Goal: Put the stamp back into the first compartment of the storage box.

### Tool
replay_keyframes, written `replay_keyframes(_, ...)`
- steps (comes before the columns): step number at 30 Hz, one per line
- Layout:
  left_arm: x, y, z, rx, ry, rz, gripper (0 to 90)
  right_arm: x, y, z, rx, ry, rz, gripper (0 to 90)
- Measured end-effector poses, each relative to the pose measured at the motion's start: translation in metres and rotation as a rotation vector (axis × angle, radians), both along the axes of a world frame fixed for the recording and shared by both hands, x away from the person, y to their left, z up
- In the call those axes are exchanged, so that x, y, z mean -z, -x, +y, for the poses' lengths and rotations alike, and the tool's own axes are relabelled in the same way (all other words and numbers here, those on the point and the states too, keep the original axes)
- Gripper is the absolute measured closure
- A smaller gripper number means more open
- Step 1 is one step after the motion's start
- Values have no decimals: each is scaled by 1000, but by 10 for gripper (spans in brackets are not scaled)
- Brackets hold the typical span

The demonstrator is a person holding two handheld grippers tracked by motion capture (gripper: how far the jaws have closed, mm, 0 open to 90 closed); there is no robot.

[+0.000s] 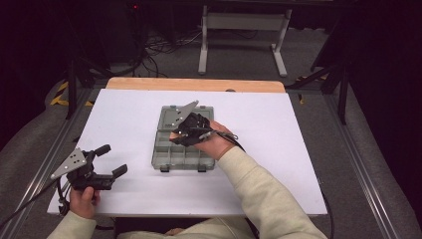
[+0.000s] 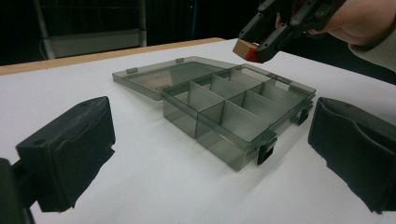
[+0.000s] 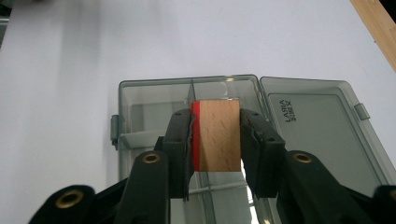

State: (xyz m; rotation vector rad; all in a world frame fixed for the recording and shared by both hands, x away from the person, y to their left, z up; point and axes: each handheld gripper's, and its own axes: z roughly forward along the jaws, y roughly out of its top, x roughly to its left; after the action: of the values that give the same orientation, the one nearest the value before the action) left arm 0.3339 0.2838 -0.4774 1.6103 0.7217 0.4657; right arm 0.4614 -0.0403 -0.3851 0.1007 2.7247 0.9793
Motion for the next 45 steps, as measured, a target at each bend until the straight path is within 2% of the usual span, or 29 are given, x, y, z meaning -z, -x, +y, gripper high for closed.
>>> replay_keyframes(7,0,0,0,0,1,0,15,3,-9,7,-17,7,-12,657)
replay_keyframes(9,0,0,0,1,0,3,15,4,-9,8,-2,-2,-6,657)
replay_keyframes(13,0,0,-1,3,-2,2,14,7,-16,10,-12,3,-11,657)
replay_keyframes(14,0,0,-1,1,-1,2,14,8,-17,12,2,-6,-3,657)
replay_keyframes(23,0,0,-1,3,-1,2,15,12,-24,19,-13,0,-11,657)
replay_keyframes(26,0,0,-1,2,1,3,15,15,-26,22,-12,-1,-7,657)
replay_keyframes(30,0,-1,-1,4,-1,3,15,18,-30,24,-13,-26,12,656)
replay_keyframes(45,1,-1,-1,4,0,5,15,36,-41,35,-19,-23,34,657)
